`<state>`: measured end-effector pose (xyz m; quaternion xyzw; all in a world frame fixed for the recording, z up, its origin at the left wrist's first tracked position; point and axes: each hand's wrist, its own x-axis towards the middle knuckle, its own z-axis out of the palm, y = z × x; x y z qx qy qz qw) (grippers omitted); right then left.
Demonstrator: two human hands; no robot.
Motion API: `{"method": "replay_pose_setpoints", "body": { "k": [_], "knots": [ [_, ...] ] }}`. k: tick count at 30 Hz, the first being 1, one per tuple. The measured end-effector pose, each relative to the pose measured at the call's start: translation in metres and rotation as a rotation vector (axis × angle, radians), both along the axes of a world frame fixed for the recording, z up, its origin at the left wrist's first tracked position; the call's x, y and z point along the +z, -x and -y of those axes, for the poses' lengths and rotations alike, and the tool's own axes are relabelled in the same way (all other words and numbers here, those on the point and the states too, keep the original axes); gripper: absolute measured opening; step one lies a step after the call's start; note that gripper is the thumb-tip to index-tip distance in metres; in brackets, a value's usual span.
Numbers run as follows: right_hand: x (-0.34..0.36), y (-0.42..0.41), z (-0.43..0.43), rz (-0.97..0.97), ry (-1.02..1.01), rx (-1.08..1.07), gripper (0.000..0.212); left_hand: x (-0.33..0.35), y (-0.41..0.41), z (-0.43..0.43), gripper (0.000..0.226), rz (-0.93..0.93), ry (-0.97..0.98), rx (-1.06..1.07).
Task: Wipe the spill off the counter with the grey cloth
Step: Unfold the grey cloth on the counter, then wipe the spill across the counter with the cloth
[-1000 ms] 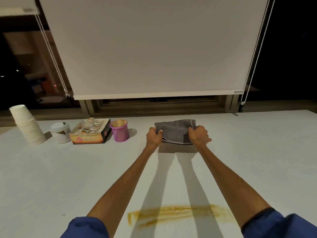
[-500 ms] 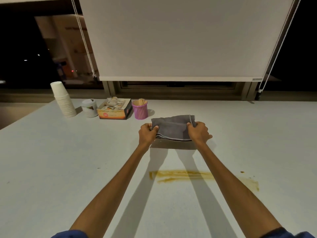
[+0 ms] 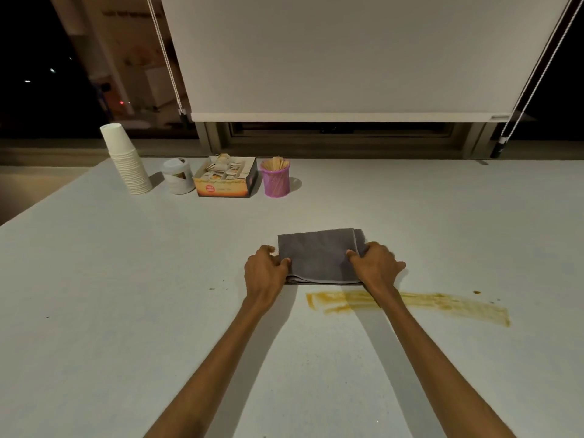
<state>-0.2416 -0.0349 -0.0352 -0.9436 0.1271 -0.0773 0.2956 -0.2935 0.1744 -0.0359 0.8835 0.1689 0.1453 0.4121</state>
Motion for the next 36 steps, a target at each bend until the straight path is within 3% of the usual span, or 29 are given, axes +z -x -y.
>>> {"method": "replay_pose_setpoints", "body": {
  "k": [3,6,10,14,21,27,33,36],
  "knots": [
    [0.003,-0.004,-0.004,0.156,0.120,0.010,0.061,-0.003,-0.007,-0.016,0.060,0.016,-0.128,-0.011],
    [0.008,-0.011,-0.026,0.300,0.088,0.182,0.057,-0.013,-0.013,-0.031,0.055,-0.026,-0.290,-0.081],
    [-0.005,-0.023,-0.072,0.132,0.203,0.415,0.063,-0.027,-0.019,-0.035,0.056,-0.204,-0.533,-0.210],
    [-0.022,-0.032,-0.086,-0.049,0.380,0.439,0.073,-0.031,-0.019,-0.039,0.056,-0.208,-0.542,-0.239],
    [-0.037,0.001,-0.076,0.012,0.434,0.434,0.081,-0.032,-0.015,-0.043,0.055,-0.190,-0.562,-0.296],
    [-0.015,-0.031,-0.073,-0.109,0.436,0.423,0.072,-0.032,-0.004,-0.042,0.054,-0.178,-0.584,-0.337],
    [-0.042,0.039,-0.060,0.023,0.479,0.479,0.074,-0.034,0.013,-0.043,0.054,-0.185,-0.595,-0.368],
    [-0.024,0.020,-0.055,-0.020,0.439,0.473,0.070,-0.031,0.021,-0.043,0.054,-0.159,-0.590,-0.359]
  ]
}}
